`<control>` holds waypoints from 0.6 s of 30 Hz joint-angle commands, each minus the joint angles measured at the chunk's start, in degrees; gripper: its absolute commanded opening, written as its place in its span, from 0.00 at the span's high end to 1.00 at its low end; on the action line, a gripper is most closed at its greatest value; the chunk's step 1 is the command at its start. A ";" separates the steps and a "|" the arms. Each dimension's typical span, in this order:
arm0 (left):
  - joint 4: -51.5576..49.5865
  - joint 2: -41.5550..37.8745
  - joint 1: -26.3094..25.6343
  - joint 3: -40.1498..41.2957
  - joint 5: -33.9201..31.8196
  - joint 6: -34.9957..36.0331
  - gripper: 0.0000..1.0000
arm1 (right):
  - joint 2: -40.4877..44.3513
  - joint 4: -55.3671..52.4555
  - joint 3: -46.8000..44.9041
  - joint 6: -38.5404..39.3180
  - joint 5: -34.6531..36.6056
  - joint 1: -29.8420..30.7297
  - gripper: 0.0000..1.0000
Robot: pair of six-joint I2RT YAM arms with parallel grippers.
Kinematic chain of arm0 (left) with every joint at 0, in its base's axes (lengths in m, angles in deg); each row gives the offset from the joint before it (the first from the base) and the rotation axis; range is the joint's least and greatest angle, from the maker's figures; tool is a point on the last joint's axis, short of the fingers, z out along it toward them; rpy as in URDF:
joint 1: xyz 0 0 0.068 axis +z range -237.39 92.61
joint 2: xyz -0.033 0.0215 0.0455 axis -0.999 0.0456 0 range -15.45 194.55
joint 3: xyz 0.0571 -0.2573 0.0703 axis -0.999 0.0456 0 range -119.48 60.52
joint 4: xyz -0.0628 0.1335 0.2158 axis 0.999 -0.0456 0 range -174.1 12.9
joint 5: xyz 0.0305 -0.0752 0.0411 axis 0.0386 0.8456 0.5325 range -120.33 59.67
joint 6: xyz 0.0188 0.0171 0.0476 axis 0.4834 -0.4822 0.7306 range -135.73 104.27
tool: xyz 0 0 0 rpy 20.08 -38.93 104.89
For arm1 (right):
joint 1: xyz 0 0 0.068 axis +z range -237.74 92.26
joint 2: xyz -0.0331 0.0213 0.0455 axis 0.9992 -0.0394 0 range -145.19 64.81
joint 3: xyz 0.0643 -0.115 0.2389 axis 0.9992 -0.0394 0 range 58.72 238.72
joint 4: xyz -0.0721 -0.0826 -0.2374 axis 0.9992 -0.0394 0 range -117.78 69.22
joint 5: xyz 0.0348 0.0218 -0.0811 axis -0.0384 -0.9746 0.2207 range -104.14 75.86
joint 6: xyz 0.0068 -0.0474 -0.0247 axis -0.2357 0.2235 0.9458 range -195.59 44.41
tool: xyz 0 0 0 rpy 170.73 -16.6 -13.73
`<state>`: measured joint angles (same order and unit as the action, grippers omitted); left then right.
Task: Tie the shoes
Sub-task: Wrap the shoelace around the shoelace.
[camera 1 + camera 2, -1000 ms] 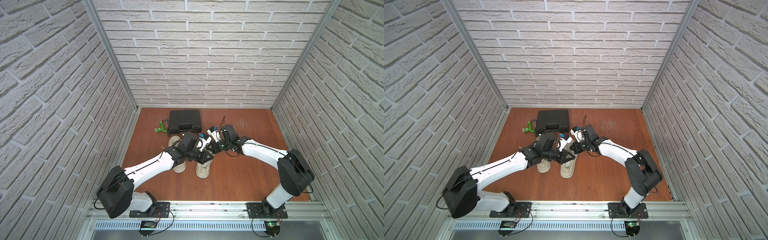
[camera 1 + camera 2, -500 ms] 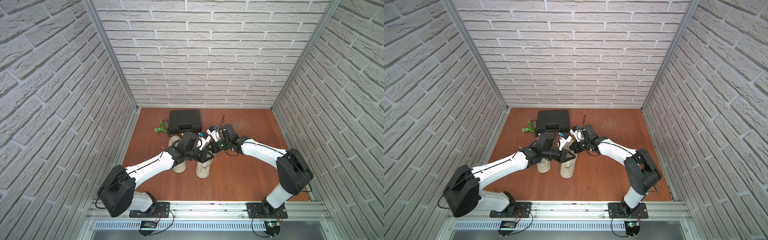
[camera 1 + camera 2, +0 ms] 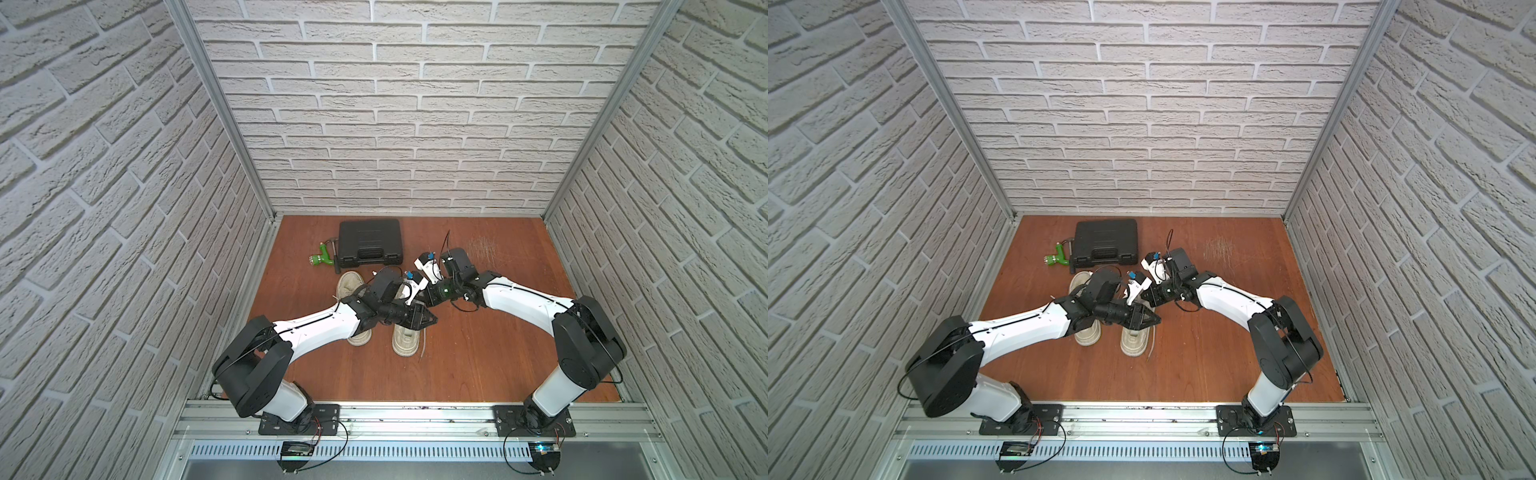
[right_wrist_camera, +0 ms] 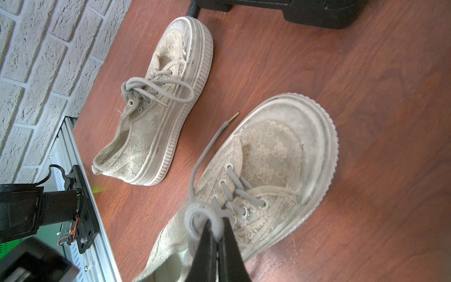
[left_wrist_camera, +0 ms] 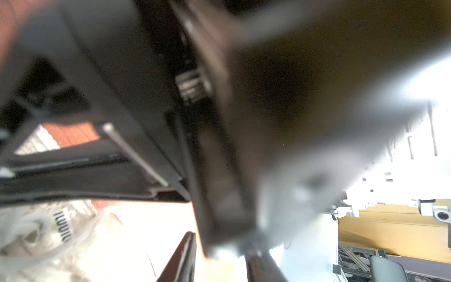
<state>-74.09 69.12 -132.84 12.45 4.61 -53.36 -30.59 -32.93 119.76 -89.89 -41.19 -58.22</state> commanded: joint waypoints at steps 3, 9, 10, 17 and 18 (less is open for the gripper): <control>-2.98 -6.28 1.62 1.30 -0.49 2.46 0.61 | 0.65 1.31 1.64 1.69 -0.93 0.08 0.97; -9.74 -12.71 10.64 2.26 -0.35 5.87 0.65 | 0.63 1.51 1.45 2.09 -1.82 0.11 0.97; -10.19 -12.72 12.27 2.15 0.44 5.96 0.65 | 0.65 1.59 1.38 2.17 -2.02 0.18 0.97; -9.18 -5.20 19.77 -2.77 7.57 7.91 0.69 | 0.65 1.86 1.10 2.12 -2.40 0.36 0.98; -8.88 -3.66 19.70 -3.86 8.20 8.04 0.69 | 0.65 1.86 1.10 2.09 -2.32 0.43 0.97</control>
<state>-83.65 62.33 -113.21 11.84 8.55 -47.74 -30.59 -32.95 119.93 -88.63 -42.50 -58.22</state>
